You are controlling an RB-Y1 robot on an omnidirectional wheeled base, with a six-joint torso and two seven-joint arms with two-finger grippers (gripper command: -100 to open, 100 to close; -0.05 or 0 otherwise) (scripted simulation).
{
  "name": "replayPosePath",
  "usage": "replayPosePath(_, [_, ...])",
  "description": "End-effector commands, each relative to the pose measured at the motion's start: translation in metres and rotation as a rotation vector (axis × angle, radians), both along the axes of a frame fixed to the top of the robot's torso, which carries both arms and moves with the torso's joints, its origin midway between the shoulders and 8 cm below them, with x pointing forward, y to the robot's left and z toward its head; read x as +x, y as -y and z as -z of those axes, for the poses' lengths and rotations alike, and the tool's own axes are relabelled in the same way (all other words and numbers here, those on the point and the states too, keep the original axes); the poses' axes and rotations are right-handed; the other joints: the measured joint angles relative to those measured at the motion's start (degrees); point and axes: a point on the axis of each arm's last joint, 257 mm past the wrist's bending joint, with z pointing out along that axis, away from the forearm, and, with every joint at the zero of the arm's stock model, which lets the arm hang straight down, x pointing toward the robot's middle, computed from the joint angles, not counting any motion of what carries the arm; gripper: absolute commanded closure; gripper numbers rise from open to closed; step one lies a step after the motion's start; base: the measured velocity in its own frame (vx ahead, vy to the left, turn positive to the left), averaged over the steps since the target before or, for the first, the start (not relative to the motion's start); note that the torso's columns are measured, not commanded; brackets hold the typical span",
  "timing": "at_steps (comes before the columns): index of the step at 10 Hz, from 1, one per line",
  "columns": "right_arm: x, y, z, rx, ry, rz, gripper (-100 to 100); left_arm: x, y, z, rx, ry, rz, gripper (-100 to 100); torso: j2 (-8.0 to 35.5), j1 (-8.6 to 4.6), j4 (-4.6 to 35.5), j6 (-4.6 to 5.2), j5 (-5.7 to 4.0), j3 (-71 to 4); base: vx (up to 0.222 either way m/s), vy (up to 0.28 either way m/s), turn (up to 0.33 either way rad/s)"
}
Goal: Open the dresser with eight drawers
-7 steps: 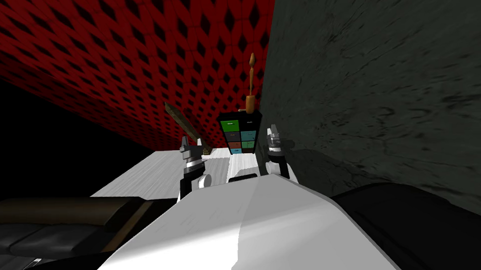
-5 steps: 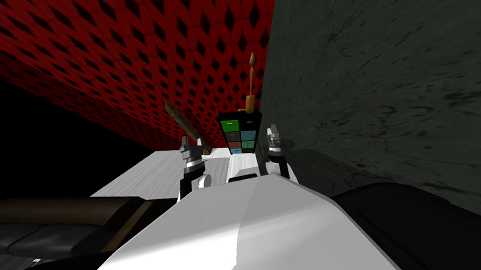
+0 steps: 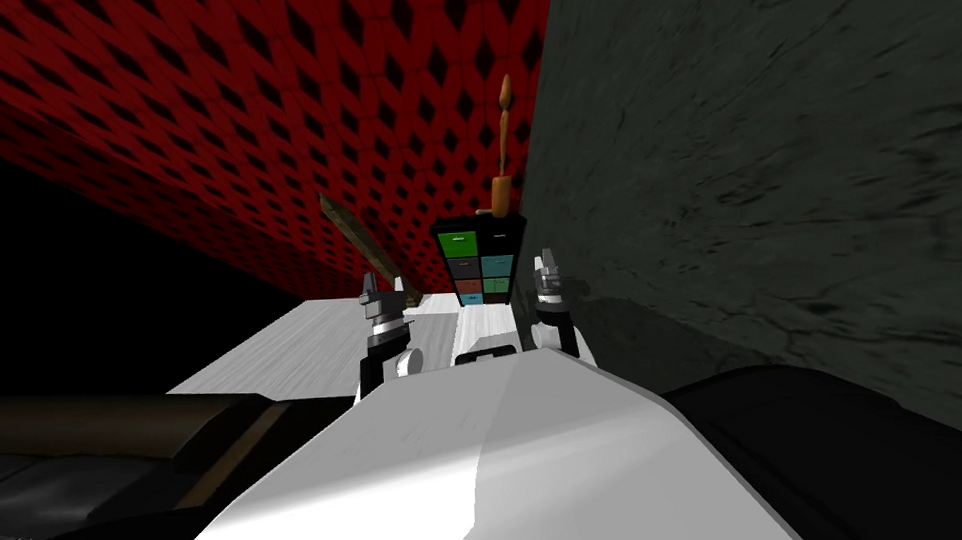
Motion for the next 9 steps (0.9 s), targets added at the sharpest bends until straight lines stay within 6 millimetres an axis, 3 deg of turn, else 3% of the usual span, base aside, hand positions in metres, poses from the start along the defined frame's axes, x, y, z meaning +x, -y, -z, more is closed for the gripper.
replayPosePath(1, [0.000,0.000,0.000,0.000,0.000,0.000,0,0.000,0.000,0.000,0.000,0.000,0.000,0,4.2,0.00,4.2,0.00,0.00,-8.5,0.000,0.000,0.000])
replayPosePath(2, [0.000,0.000,0.000,0.000,0.000,0.000,0,0.000,0.000,0.000,0.000,0.000,0.000,0,8.5,0.00,8.5,0.00,0.00,-16.9,0.000,0.000,0.000])
replayPosePath(3, [0.004,-0.006,0.007,-0.061,-0.029,-0.014,-100,0.000,0.000,0.000,0.000,0.000,0.000,0,12.7,0.00,12.7,0.00,0.00,-25.4,0.032,0.009,-0.004])
replayPosePath(5, [0.013,-0.017,0.023,-0.166,-0.088,-0.024,-100,0.000,0.000,0.000,0.000,-0.001,0.000,0,15.0,0.05,15.1,0.00,0.01,-30.5,0.063,0.031,-0.005])
replayPosePath(9, [0.030,-0.029,0.064,-0.355,-0.213,-0.015,-100,0.000,0.000,0.000,0.000,-0.001,0.000,0,15.4,-0.06,15.4,0.00,-0.02,-30.7,0.089,0.029,0.000])
